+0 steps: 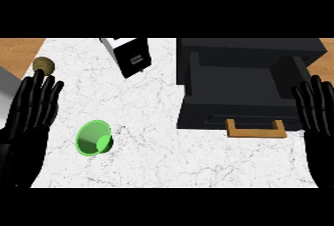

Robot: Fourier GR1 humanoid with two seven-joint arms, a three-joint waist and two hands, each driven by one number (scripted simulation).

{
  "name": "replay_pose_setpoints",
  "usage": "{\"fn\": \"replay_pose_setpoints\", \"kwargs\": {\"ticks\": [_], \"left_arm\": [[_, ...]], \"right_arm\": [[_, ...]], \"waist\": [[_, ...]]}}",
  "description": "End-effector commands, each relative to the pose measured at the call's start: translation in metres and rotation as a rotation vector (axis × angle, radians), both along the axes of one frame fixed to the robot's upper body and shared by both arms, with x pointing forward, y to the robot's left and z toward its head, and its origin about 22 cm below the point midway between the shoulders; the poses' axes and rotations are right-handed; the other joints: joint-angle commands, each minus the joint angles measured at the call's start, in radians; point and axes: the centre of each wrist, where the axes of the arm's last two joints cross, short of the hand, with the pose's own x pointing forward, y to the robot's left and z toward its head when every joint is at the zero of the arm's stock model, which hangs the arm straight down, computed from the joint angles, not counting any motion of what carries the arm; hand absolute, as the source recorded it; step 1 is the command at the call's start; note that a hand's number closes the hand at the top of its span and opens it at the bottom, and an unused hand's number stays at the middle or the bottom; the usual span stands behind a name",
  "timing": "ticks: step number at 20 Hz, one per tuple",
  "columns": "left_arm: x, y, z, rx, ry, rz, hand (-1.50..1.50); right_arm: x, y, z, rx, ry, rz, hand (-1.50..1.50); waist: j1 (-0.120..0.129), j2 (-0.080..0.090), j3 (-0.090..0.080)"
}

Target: Pick up the cup, place it into the drawer and close the drawer

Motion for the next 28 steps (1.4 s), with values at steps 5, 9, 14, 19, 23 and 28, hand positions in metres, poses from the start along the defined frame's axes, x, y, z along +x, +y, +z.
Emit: {"fn": "replay_pose_setpoints", "kwargs": {"ticks": [5,9,14,19,23,28], "left_arm": [[-0.011,0.015,-0.015,-0.058,-0.020,-0.114,-1.50],[-0.012,-0.002,-0.023,-0.234,0.122,-0.182,-1.50],[-0.004,0.004,-0.019,-0.227,0.134,-0.165,-1.50],[-0.003,0.006,-0.011,-0.236,0.136,-0.183,-1.50],[-0.009,-0.020,-0.037,-0.228,0.155,-0.166,-1.50],[0.007,0.000,-0.041,-0.234,0.160,-0.129,-1.50]], "right_arm": [[0.010,-0.004,0.014,-0.017,-0.033,0.043,-1.50],[0.006,0.014,0.004,0.091,0.051,0.151,-1.50],[0.028,0.019,0.017,0.081,0.037,0.157,-1.50],[0.024,0.012,0.014,0.082,0.046,0.133,-1.50],[0.025,0.009,0.000,0.067,0.051,0.142,-1.50],[0.017,0.024,-0.006,0.088,0.049,0.148,-1.50]], "waist": [[-0.002,0.000,0.055],[-0.003,0.000,0.056],[-0.002,0.001,0.056],[-0.005,0.000,0.056],[-0.005,0.000,0.056],[-0.006,0.000,0.056]]}}
